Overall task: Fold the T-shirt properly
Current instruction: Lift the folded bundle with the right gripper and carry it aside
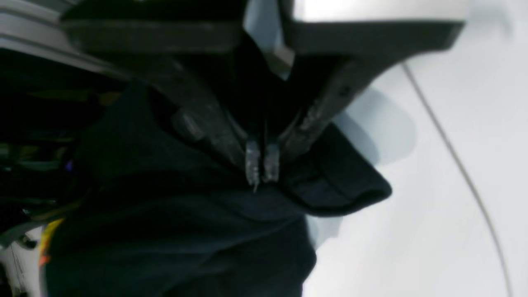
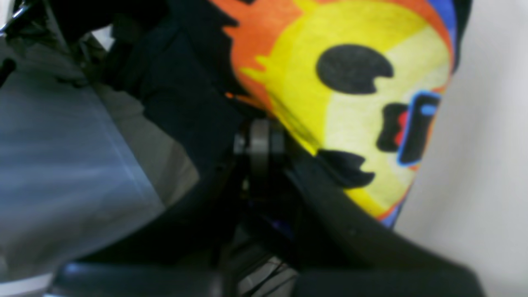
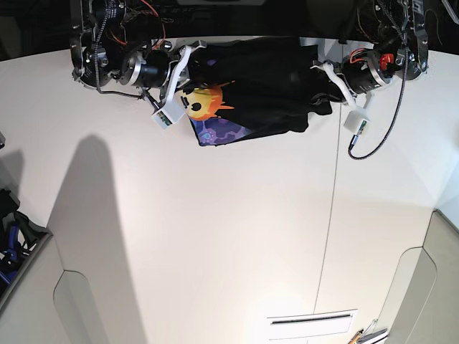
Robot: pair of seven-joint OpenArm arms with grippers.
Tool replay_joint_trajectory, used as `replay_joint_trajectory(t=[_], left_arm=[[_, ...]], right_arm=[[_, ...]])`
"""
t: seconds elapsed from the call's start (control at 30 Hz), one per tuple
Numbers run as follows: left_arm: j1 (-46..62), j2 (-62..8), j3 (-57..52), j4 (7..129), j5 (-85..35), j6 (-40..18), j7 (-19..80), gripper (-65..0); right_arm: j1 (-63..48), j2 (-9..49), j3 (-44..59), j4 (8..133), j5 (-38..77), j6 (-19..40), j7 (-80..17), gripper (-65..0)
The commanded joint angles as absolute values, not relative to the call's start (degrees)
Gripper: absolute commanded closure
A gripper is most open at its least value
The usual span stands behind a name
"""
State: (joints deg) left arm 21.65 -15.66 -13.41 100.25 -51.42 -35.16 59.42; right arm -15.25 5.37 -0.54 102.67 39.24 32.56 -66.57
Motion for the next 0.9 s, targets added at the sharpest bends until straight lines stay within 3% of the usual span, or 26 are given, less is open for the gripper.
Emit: replay_joint_trajectory(t=[0.0, 0.17, 0.4, 0.67, 0.87], left_arm=[[20.8, -16.3, -14.2, 101.8, -54.3, -36.0, 60.0, -0.7], [20.8, -16.3, -18.4, 107.3, -62.6, -40.0, 63.7, -0.7], [20.8, -16.2, -26.5, 114.1, -64.0, -40.0, 62.7, -0.7], [20.8, -16.2, -31.2, 114.3, -63.5, -40.0, 62.3, -0.7], [20.8, -16.2, -31.2, 114.3, -61.7, -40.0, 62.3, -0.7]], right_arm=[[-14.7, 5.6, -0.4, 104.8, 41.8, 32.6, -66.5, 0.0], [-14.7, 5.6, -0.4, 112.7, 44.2, 32.8, -68.0, 0.0], [-11.8, 5.6, -2.1, 120.0, 43.9, 34.4, -67.7, 0.0], [-6.1, 5.6, -13.7, 114.7, 29.2, 34.3, -63.6, 0.0], [-5.4, 5.7, -17.4, 102.9, 21.7, 34.3, -61.7, 0.0]])
